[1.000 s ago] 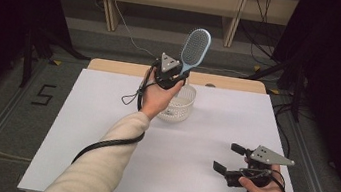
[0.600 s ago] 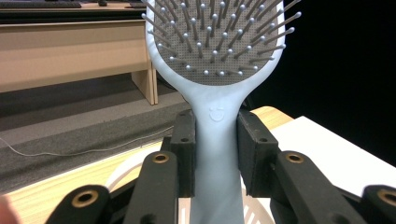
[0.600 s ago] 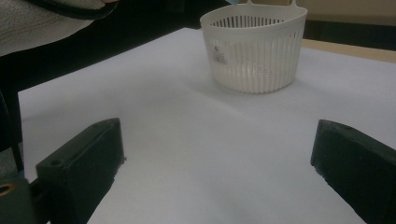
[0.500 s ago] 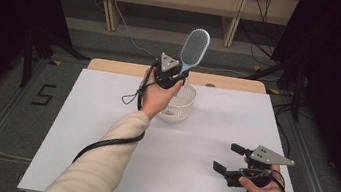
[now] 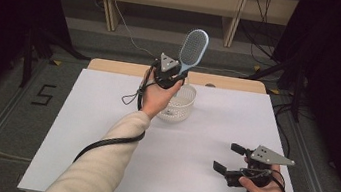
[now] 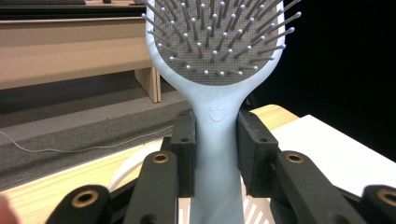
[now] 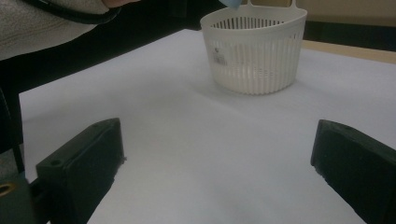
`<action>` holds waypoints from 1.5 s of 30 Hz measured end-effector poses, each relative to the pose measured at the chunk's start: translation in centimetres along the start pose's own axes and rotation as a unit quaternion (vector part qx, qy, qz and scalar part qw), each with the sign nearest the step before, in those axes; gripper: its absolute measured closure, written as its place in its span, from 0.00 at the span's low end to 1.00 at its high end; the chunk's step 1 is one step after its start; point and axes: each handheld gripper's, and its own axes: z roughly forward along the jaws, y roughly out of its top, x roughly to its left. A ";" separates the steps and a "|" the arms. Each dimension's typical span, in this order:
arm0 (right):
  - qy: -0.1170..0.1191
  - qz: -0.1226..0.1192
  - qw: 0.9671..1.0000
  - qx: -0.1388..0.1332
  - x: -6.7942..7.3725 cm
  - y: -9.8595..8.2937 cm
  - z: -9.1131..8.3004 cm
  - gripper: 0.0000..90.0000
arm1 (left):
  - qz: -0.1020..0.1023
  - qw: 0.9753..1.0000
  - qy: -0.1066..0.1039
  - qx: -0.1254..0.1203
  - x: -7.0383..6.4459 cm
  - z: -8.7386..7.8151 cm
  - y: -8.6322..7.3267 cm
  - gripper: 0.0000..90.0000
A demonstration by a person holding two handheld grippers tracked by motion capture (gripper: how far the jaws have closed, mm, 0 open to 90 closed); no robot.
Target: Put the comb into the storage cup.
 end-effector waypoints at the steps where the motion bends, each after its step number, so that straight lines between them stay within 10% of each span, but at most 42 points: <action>1: 0.000 0.000 1.000 0.000 0.0 0.0 0.0 0.04 | 0.002 1.000 0.001 0.002 0.0 0.0 -0.1 0.77; 45: 0.001 -0.001 1.000 0.001 0.0 0.0 0.0 0.04 | 0.006 1.000 0.006 0.006 0.2 0.6 -1.3 0.77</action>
